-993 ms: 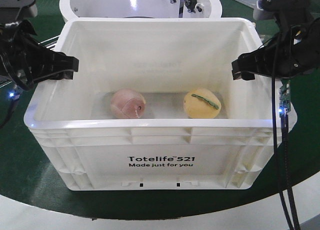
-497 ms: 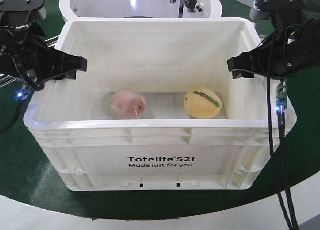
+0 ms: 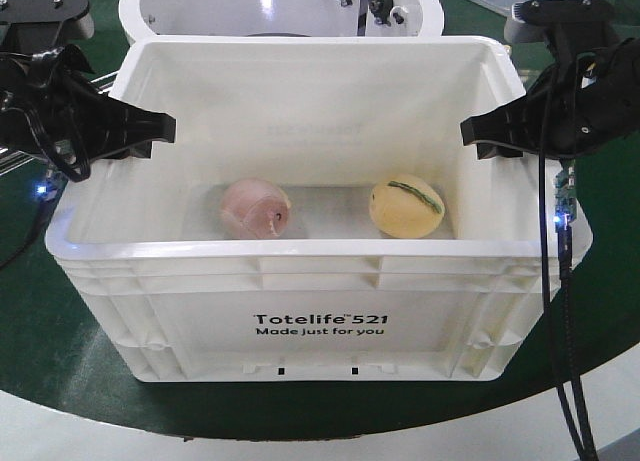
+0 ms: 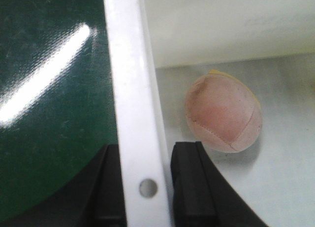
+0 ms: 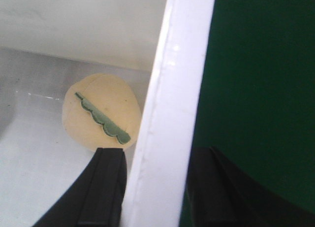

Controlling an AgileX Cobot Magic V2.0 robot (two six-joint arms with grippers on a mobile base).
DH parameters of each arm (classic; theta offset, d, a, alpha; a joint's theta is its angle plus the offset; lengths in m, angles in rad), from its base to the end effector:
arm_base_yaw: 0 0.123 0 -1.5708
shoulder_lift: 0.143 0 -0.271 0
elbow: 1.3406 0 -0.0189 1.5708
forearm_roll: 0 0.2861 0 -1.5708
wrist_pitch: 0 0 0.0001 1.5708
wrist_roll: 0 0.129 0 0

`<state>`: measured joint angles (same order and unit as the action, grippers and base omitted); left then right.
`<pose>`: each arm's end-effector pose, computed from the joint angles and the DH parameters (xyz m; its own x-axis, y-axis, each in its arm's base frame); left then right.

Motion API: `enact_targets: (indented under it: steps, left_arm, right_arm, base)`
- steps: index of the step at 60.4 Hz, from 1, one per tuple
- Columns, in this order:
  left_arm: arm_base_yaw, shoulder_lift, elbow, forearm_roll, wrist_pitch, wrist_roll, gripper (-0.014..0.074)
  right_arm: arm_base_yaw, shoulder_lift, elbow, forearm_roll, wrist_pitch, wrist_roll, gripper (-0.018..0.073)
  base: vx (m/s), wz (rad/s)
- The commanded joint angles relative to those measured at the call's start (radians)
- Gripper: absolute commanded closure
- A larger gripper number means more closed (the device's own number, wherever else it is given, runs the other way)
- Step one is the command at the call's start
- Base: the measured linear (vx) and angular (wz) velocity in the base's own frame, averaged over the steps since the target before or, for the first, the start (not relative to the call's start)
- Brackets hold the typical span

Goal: Place moving items into box and shelve
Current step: 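Grip the crate's side rims with both grippers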

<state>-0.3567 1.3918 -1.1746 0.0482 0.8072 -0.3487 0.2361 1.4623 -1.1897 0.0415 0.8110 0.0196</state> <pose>0.3321 -0.1189 0.2716 -0.8199 -0.0253 -0.5720 0.0793 0.9844 -0.1571 0.3530 0.0889 0.2514 -0.8271 -0.1495 -0.5418 -0.2101 0.9763 0.0514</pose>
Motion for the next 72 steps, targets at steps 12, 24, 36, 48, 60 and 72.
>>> enact_targets:
  steps: [12,24,36,48,60,72]
  left_arm:
    - [-0.002,-0.079,-0.021,0.021,-0.096,0.008,0.0604]
    - [-0.002,-0.126,-0.022,0.011,-0.103,0.008,0.0604]
    - [-0.002,-0.183,-0.022,-0.007,-0.12,0.017,0.0604]
    - [-0.002,-0.248,-0.022,-0.025,-0.126,0.017,0.0604]
    - [-0.002,-0.31,-0.022,-0.032,-0.133,0.017,0.0604]
    - [-0.002,-0.346,-0.022,-0.032,-0.131,0.017,0.0604]
  right_arm:
    - [0.005,-0.077,-0.02,0.039,-0.065,0.017,0.0565]
    - [0.005,-0.151,-0.02,0.037,-0.088,0.018,0.0565]
    - [0.005,-0.202,-0.02,0.035,-0.096,0.021,0.0565]
    - [0.005,-0.239,-0.02,0.035,-0.097,0.021,0.0565]
    - [0.005,-0.293,-0.02,0.032,-0.097,0.021,0.0565]
    - [0.005,-0.324,-0.02,0.031,-0.098,0.021,0.0565]
  base:
    - [0.0,0.0]
    - [0.0,0.0]
    - [0.0,0.0]
    - [0.0,0.0]
    - [0.0,0.0]
    - [0.0,0.0]
